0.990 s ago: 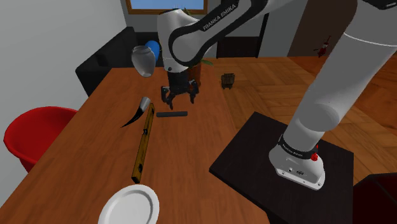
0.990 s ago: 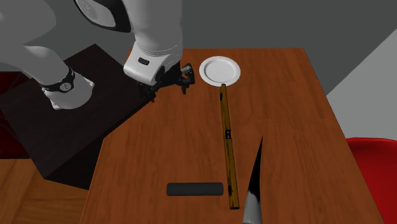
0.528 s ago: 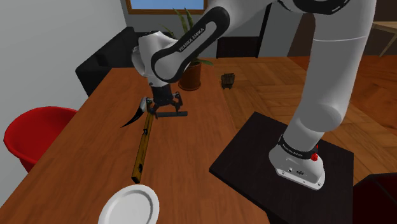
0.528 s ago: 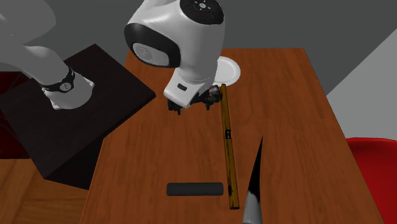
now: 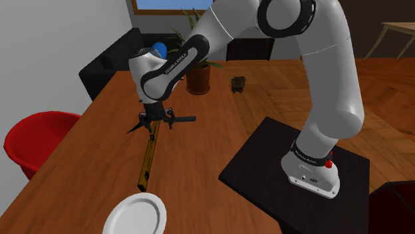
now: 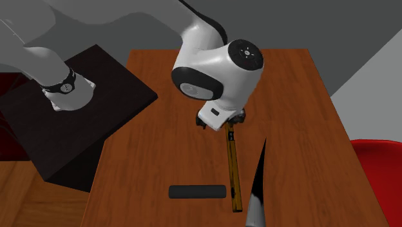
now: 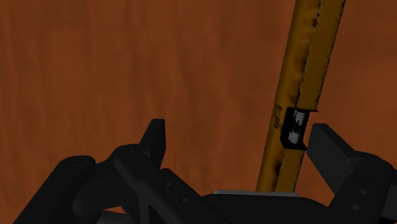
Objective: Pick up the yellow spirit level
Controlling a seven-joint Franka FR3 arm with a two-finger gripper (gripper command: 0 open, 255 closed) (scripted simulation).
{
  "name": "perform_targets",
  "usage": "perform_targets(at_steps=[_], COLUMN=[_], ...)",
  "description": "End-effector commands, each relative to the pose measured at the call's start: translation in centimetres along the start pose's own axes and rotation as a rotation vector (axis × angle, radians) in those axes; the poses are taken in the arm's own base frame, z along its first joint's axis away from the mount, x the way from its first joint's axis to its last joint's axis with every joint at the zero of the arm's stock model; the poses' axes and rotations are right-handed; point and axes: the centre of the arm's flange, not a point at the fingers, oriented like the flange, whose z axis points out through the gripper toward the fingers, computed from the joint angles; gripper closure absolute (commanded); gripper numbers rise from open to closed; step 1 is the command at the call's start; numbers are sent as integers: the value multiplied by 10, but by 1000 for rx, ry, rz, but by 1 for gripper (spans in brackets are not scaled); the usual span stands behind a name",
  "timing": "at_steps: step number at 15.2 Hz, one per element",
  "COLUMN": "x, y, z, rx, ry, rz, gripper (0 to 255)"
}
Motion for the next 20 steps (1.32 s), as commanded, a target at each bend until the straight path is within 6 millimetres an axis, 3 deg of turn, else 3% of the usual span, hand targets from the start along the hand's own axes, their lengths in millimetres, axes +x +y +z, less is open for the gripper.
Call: perform_targets(at_steps=[1,5,12,15,16,20], x=[11,33,36,37,36,36], y=[-21,-57,-59,-59,-60,-59], z=[15,45,82,85,85,85], rx=[-1,-1,-1,-1,-1,-1], ry=[-3,-10,-10,-10,-10,-10], rz=[35,100,100,100,100,100], gripper=[0,0,0,0,255,255])
